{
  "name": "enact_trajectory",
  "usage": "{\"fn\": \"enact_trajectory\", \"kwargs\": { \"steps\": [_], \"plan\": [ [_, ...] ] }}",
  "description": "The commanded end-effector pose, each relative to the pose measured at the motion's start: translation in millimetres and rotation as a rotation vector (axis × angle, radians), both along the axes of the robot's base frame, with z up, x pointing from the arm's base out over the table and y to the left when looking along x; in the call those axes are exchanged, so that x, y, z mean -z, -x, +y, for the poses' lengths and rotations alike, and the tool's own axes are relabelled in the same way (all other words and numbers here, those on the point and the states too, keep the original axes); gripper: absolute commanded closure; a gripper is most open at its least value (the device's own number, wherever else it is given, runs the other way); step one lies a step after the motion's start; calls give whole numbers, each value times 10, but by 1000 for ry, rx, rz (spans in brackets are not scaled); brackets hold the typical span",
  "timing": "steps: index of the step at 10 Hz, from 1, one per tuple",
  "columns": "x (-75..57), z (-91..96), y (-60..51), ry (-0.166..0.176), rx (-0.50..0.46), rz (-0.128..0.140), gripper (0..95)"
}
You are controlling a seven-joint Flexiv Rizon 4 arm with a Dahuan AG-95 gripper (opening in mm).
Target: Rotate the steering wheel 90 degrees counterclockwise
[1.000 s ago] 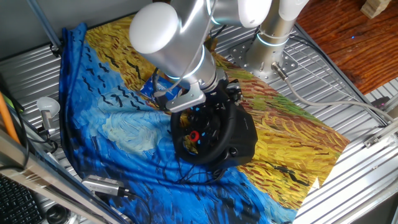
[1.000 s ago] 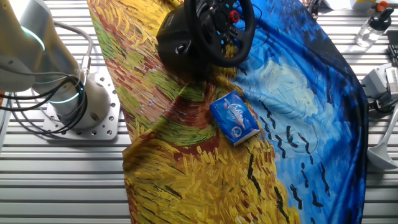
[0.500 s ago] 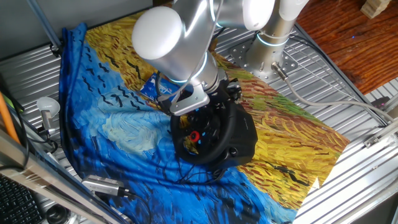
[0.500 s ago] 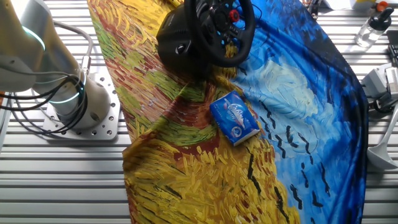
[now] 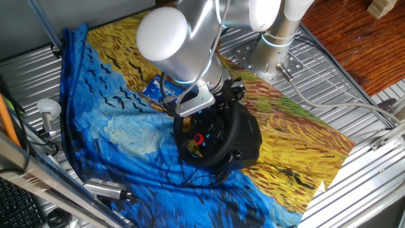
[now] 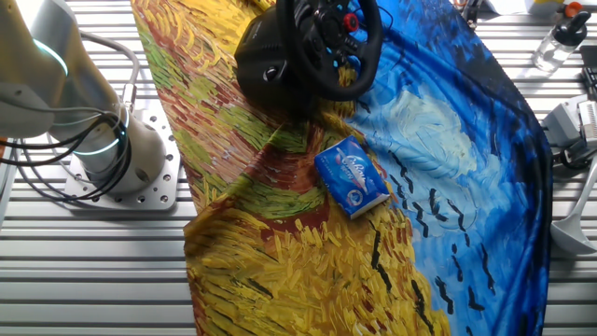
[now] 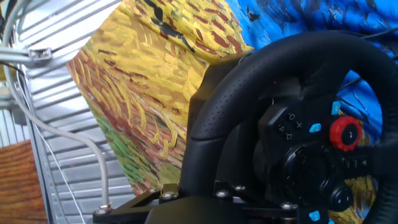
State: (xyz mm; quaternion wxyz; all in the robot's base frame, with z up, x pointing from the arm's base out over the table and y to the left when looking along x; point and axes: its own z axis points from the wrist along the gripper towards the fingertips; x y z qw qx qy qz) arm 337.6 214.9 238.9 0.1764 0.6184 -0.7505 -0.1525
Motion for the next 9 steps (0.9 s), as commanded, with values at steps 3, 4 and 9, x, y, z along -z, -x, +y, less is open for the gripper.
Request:
{"fn": "enact_trajectory", "kwargs": {
  "steps": [3,4,9],
  "plan": [
    [30,-48,-4,2,-29,1,950],
    [31,-71,13,8,-37,1,950],
    [64,-132,19,8,-61,-7,950]
  ]
}}
